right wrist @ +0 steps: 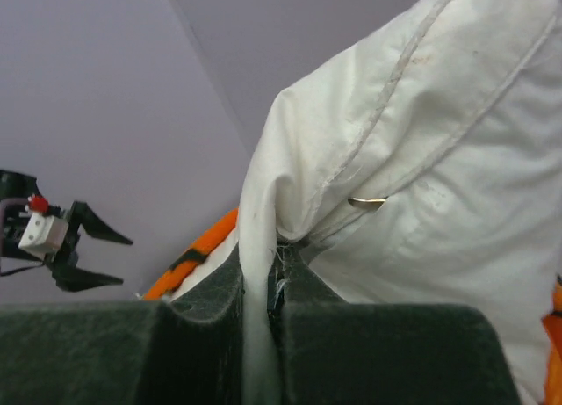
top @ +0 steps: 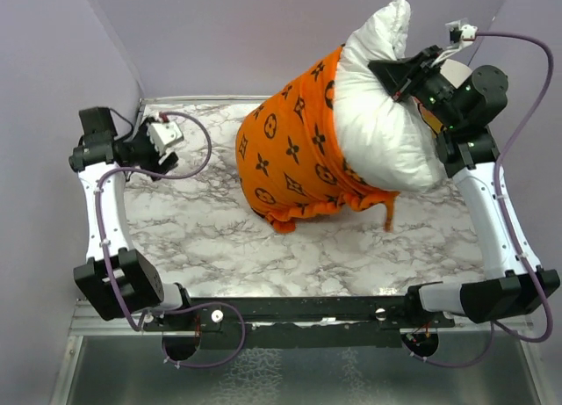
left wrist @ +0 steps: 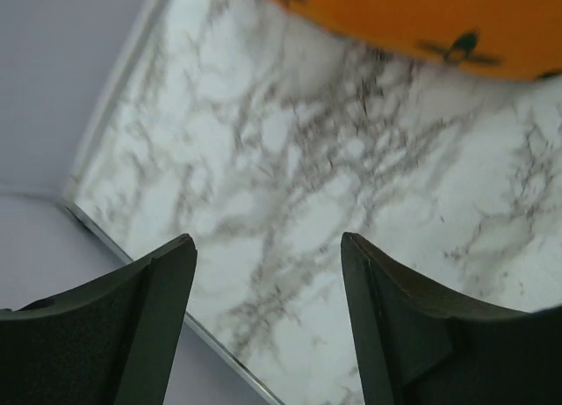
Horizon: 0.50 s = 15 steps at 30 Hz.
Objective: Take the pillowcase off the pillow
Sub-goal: Remove the pillow from the pillowcase.
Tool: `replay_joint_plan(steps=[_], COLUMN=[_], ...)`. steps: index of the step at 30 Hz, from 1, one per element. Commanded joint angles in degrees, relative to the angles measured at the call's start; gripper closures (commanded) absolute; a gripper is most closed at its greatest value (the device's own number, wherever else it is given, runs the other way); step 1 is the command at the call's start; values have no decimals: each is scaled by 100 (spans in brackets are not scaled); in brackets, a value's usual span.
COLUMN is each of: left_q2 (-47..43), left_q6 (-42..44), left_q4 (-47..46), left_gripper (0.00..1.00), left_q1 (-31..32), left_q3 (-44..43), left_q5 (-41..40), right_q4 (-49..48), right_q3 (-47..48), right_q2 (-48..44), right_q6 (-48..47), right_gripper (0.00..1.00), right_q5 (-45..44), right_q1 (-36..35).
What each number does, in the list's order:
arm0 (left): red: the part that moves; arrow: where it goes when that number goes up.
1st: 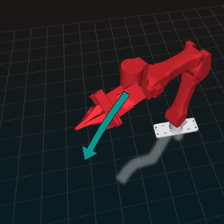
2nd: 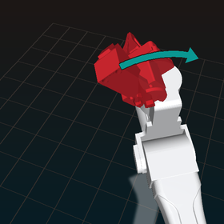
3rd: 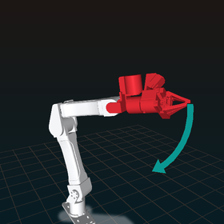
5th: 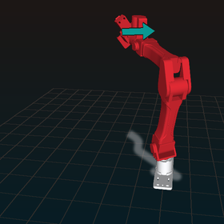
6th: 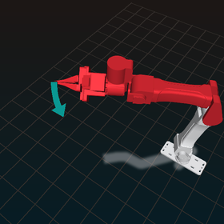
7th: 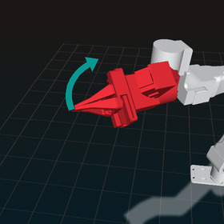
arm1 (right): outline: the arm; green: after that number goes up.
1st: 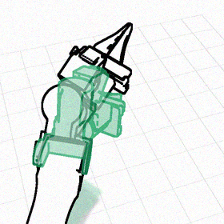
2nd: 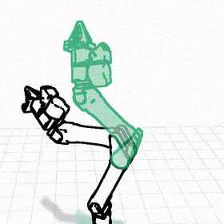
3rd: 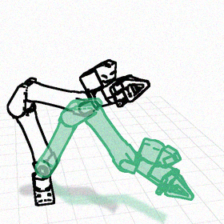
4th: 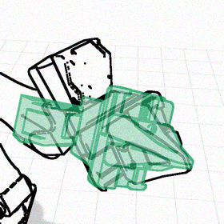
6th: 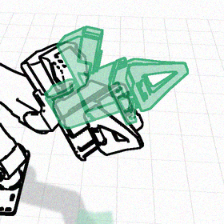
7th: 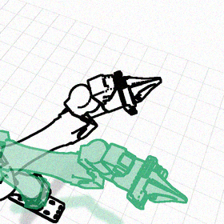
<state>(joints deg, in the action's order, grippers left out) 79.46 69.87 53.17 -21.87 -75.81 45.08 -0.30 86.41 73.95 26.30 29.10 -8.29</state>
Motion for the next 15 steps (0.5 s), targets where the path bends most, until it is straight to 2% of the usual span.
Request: replay_joint_plan(steps=[1, 4, 7, 11, 15], left_q2=[-624, -877, -1066, -1092, -1213], left_q6=[-1172, -1947, -2687, -2937, -2801], left_q4=[141, -740, -1826, -2063, -1767], left_gripper=[29, 25, 23, 24, 28], left_q1=[876, 1558, 1811, 1910, 1906], left_q3=[-1093, -1163, -968, -960, -838], left_q5=[1115, 1083, 1108, 1015, 1044], right_q4=[-1262, -1126, -1012, -1643, -2103], right_q3=[327, 689, 1465, 2586, 3576], right_q2=[257, 497, 900, 1454, 1895], right_q6=[460, 184, -21, 487, 998], right_gripper=[99, 99, 99, 99, 99], right_q5=[1738, 1920, 1815, 1863, 1870], right_q1=[-523, -1030, -1505, -1680, -1710])
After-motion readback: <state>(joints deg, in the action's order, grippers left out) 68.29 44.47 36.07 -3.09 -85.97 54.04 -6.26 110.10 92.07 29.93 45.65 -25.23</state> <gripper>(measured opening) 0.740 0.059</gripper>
